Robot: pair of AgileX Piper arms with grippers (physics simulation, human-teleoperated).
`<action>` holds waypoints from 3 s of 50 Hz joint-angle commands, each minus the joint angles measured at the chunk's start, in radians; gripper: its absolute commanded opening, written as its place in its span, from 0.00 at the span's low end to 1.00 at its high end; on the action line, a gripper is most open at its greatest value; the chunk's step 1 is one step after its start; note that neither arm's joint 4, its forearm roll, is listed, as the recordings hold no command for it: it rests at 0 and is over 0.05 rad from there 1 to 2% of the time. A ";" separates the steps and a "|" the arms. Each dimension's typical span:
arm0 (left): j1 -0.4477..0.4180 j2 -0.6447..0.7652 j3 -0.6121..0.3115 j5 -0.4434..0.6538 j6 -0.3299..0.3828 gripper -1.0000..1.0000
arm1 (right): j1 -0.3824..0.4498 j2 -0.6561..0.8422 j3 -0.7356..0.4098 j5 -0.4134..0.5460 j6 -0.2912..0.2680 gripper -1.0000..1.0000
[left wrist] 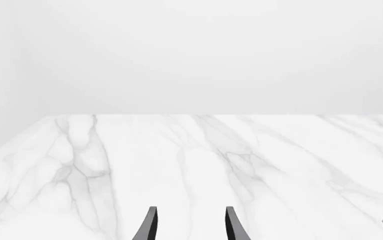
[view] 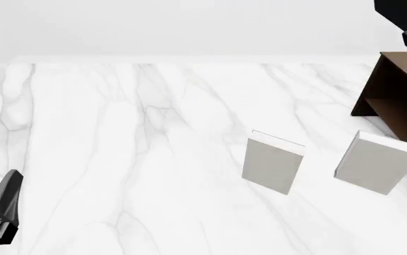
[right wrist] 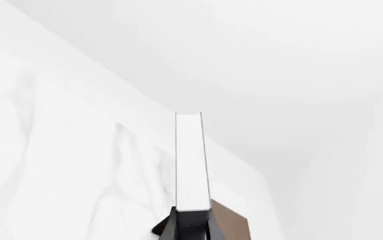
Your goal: Pick up the book on the left and place it on top of the shelf.
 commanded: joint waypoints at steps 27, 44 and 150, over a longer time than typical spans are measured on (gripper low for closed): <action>0.000 0.000 0.000 0.000 0.000 1.00 | -0.176 -0.030 -0.008 -0.006 -0.072 0.00; 0.000 0.000 0.000 0.000 0.000 1.00 | -0.239 -0.019 0.049 -0.051 -0.108 0.00; 0.000 0.000 0.000 0.000 0.000 1.00 | -0.508 0.245 0.001 -0.209 -0.245 0.00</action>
